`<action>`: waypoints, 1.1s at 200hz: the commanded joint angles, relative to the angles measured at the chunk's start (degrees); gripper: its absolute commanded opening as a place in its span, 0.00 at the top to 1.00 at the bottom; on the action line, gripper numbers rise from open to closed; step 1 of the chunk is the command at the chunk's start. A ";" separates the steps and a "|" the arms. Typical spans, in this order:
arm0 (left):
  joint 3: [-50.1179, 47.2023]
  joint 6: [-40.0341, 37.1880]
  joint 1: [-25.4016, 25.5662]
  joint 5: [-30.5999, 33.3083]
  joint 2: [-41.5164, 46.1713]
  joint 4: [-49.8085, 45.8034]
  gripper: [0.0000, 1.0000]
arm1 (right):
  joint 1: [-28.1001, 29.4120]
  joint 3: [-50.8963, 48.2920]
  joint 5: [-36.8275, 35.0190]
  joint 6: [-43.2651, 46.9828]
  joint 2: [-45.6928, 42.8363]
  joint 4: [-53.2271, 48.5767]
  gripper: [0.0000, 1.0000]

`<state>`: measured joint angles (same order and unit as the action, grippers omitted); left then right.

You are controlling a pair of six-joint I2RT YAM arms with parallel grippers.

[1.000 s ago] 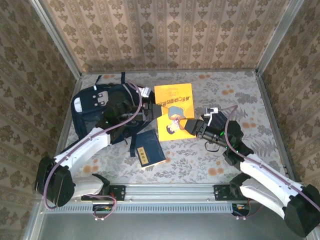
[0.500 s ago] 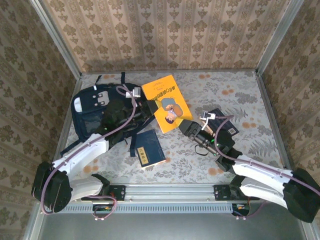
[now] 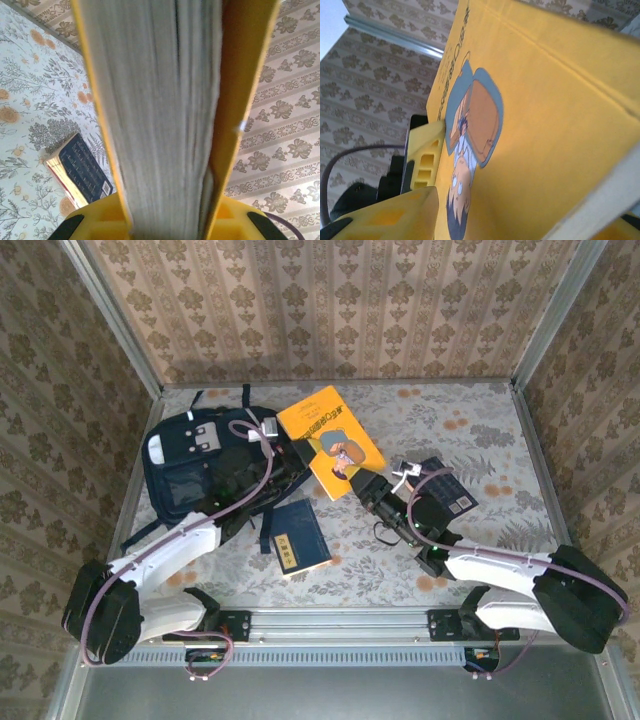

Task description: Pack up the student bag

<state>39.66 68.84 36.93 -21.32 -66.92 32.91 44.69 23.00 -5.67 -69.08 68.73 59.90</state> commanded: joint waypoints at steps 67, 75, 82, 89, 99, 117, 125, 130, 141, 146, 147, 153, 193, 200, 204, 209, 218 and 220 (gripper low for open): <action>-0.55 0.37 2.07 1.17 -0.14 5.46 1.00 | 0.19 3.41 -6.45 0.37 2.48 4.64 0.86; -0.31 -0.37 2.22 0.62 -0.47 5.27 1.00 | 0.11 3.08 -7.18 0.48 2.33 4.17 0.92; -0.07 -1.02 2.28 -0.04 -0.74 4.68 1.00 | -0.02 2.86 -7.56 0.70 2.03 3.56 0.98; 0.27 -1.71 2.27 -0.40 -0.93 3.50 1.00 | -0.05 2.69 -7.84 1.00 1.62 2.71 1.00; 0.65 -2.71 1.97 -0.55 -0.94 1.00 0.85 | -0.30 2.27 -8.57 1.13 0.51 0.66 1.00; 2.03 -5.85 0.45 -0.90 -0.54 -6.03 0.58 | -1.20 1.14 -9.47 2.01 -2.54 -3.96 1.00; 4.03 -8.83 -0.37 -1.17 -0.41 -12.38 0.51 | -1.73 0.58 -10.18 2.47 -4.74 -7.54 1.00; 5.97 -11.05 -0.96 -0.99 -0.41 -17.96 0.48 | -2.07 0.35 -10.79 2.82 -6.40 -10.55 1.00; 10.41 -15.81 -2.19 0.92 -0.86 -29.75 0.45 | -2.86 0.16 -12.16 4.03 -10.26 -17.89 1.00; 12.07 -17.86 -2.69 1.68 -1.29 -33.55 0.44 | -3.17 0.12 -12.85 4.66 -12.14 -21.28 1.00; 12.40 -18.21 -2.76 1.83 -1.38 -34.20 0.44 | -3.18 0.11 -12.95 4.79 -12.49 -21.87 1.00; 14.17 -20.17 -3.52 2.92 -1.97 -38.72 0.44 | -3.53 0.14 -13.50 5.67 -14.33 -25.19 1.00; 19.47 -26.78 -10.36 7.00 -7.28 -50.43 0.46 | -4.43 -1.33 -14.43 10.94 -22.86 -38.03 1.00; 20.06 -27.53 -12.49 7.97 -8.29 -51.57 0.46 | -4.52 -1.92 -14.20 11.25 -23.83 -39.03 1.00; 20.53 -28.03 -13.17 8.67 -8.95 -52.42 0.46 | -4.65 -2.28 -14.22 11.25 -24.51 -40.06 1.00; 21.09 -28.62 -13.98 9.50 -9.81 -53.30 0.46 | -4.69 -2.49 -14.24 11.26 -25.02 -40.95 1.00; 22.15 -29.50 -15.34 10.44 -11.39 -54.40 0.45 | -4.78 -3.06 -14.45 11.42 -26.24 -42.55 1.00; 22.44 -29.60 -15.62 10.56 -11.75 -54.58 0.45 | -4.78 -3.19 -14.48 11.47 -26.51 -42.79 1.00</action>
<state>59.33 45.17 24.47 -15.07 -75.00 -11.97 40.32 20.93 -18.00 -60.58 45.71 22.04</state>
